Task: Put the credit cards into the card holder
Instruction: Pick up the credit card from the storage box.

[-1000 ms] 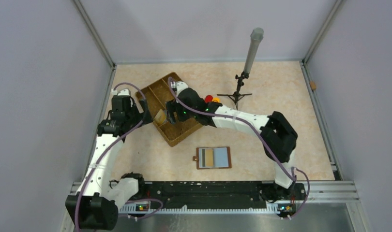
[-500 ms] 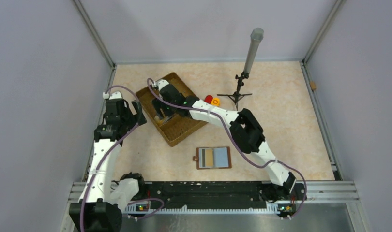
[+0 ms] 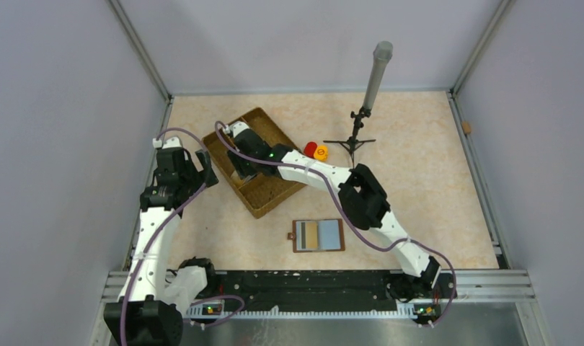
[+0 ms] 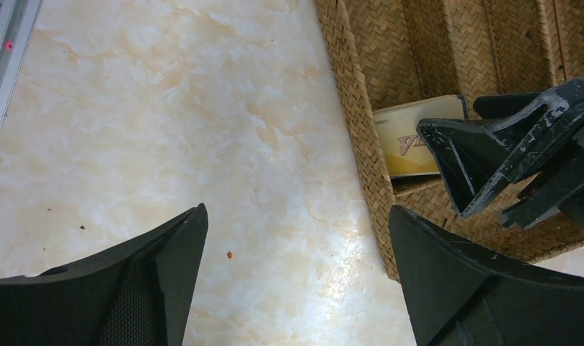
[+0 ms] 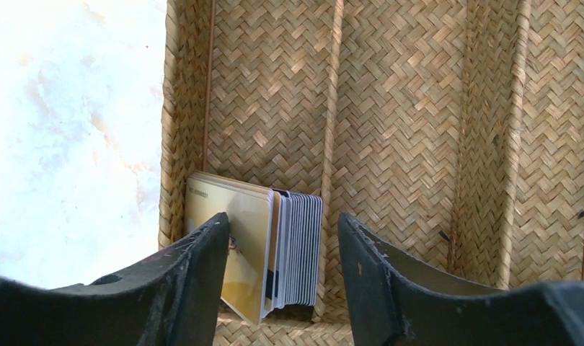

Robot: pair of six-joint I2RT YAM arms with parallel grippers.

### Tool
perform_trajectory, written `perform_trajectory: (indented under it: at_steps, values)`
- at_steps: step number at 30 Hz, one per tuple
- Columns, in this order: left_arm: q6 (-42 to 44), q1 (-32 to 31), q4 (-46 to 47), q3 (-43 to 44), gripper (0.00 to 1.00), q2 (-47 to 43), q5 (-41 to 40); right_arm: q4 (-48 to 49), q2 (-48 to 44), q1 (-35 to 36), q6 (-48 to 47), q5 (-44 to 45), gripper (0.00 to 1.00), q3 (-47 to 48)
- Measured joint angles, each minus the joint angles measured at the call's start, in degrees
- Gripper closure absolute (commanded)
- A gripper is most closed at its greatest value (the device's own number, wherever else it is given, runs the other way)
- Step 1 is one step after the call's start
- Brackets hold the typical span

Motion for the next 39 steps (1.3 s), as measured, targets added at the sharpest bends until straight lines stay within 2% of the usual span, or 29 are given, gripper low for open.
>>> perform_trajectory:
  at_steps: [8,16,24,29,35,39]
  values:
    - [0.11,0.07,0.0,-0.04,0.01,0.02,0.63,-0.61,-0.96,0.02,-0.68,0.85,0.51,-0.17]
    - [0.44,0.31,0.0,-0.11,0.01,0.07,1.64,-0.83,-1.99,0.0,-1.29,0.98,0.75,-0.2]
    - [0.66,0.37,0.02,-0.11,0.01,0.52,1.81,-0.63,-3.74,0.0,-1.2,-0.15,0.83,-1.29]
    - [1.46,0.37,0.09,-0.11,0.01,0.52,3.74,0.68,-8.2,-0.02,-0.83,-2.01,1.0,-4.87]
    - [3.3,0.42,0.48,-0.11,0.03,0.35,8.9,2.43,-16.68,-0.59,0.31,-8.61,1.0,-10.14]
    - [4.52,0.37,1.95,-0.7,0.06,-1.79,13.27,2.69,-25.03,-1.88,1.05,-13.09,1.0,-17.7]
